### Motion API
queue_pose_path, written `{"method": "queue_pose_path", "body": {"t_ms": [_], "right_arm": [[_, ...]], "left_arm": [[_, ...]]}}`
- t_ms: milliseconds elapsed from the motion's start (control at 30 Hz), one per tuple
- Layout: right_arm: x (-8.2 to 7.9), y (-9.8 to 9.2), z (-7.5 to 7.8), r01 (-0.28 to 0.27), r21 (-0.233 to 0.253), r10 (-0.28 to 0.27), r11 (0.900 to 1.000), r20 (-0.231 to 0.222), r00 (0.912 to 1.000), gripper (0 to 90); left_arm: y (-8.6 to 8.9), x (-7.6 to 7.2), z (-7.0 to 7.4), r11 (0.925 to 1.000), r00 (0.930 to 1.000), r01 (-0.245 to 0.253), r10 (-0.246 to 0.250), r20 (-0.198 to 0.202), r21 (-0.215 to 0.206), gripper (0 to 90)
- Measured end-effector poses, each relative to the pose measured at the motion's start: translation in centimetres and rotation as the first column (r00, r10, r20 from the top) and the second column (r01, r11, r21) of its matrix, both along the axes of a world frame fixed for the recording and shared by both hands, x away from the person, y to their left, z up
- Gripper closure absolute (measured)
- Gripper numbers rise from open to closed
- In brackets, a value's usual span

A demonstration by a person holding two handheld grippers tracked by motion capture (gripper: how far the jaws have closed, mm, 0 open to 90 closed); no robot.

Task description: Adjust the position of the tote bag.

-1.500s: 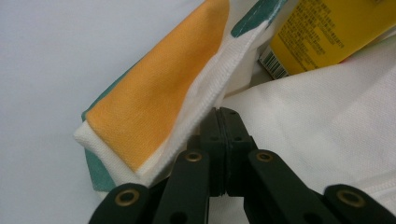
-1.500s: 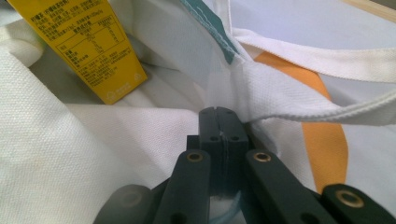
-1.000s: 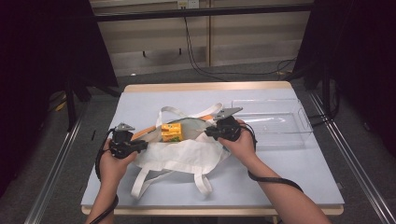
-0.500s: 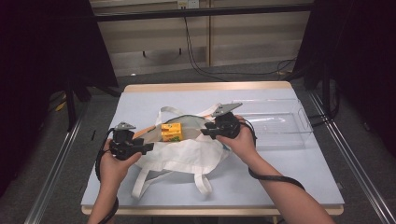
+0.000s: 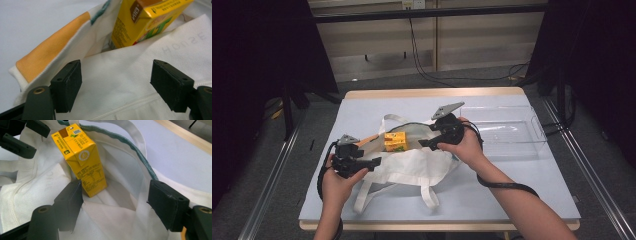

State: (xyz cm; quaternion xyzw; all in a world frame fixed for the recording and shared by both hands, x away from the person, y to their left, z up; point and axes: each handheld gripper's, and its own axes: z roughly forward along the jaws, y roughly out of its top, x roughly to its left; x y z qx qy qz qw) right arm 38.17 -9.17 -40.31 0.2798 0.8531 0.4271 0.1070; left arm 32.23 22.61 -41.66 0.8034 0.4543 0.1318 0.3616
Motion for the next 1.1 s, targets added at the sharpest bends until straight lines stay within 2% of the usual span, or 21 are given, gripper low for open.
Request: {"method": "queue_pose_path", "body": {"t_ms": [100, 200, 233, 367, 400, 500, 800, 900, 1033, 1100], "right_arm": [[0.1, 0.4, 0.3, -0.008, -0.007, 0.008, 1.0, -0.003, 1.0, 26.3], [0.2, 0.8, 0.6, -0.023, -0.017, 0.023, 1.0, -0.005, 0.9997, 26.1], [0.2, 1.0, 0.7, -0.024, -0.021, 0.024, 0.999, -0.002, 0.9997, 26.1], [0.2, 1.4, 1.4, -0.037, -0.023, 0.037, 0.999, 0.004, 0.9993, 25.1], [0.3, 1.5, 1.4, -0.04, -0.025, 0.04, 0.999, 0.001, 0.9992, 24.8], [0.3, 1.9, 1.6, -0.055, -0.029, 0.054, 0.998, -0.013, 0.9984, 23.3], [0.4, 3.7, 1.7, -0.106, -0.063, 0.106, 0.992, -0.003, 0.9943, 23.0], [0.5, 4.4, 1.7, -0.121, -0.067, 0.121, 0.99, -0.013, 0.9926, 23.9], [0.8, 5.3, 1.8, -0.142, -0.072, 0.142, 0.987, -0.009, 0.9899, 24.4], [0.9, 5.8, 1.8, -0.151, -0.075, 0.15, 0.986, -0.012, 0.9886, 24.4]], "left_arm": [[-0.3, -0.2, 0.0, 1.0, 0.9999, 0.003, -0.003, 0.013, -0.002, 23.9], [-0.7, -0.1, 0.1, 0.9994, 0.9999, 0.009, -0.009, 0.008, 0.035, 20.2], [-0.8, -0.1, 0.1, 0.9999, 1.0, 0.001, -0.001, 0.01, 0.012, 19.9], [-0.8, -0.1, 0.2, 0.9999, 0.9998, 0.004, -0.004, 0.02, 0.012, 18.2], [-0.8, -0.1, 0.3, 0.9999, 0.9998, 0.013, -0.013, 0.011, 0.003, 17.6], [-1.0, -0.2, 0.3, 0.9997, 0.9997, 0.017, -0.017, 0.015, 0.016, 16.5], [-1.2, -0.7, 0.6, 0.9992, 0.9991, 0.035, -0.036, 0.022, 0.017, 14.1], [-1.1, -0.7, 0.7, 0.9992, 0.9989, 0.041, -0.041, 0.024, 0.003, 14.0], [-1.0, -0.7, 0.7, 0.9991, 0.9988, 0.041, -0.041, 0.026, 0.011, 14.0], [-1.0, -0.6, 0.6, 0.999, 0.9986, 0.045, -0.045, 0.026, 0.002, 13.9]]}}
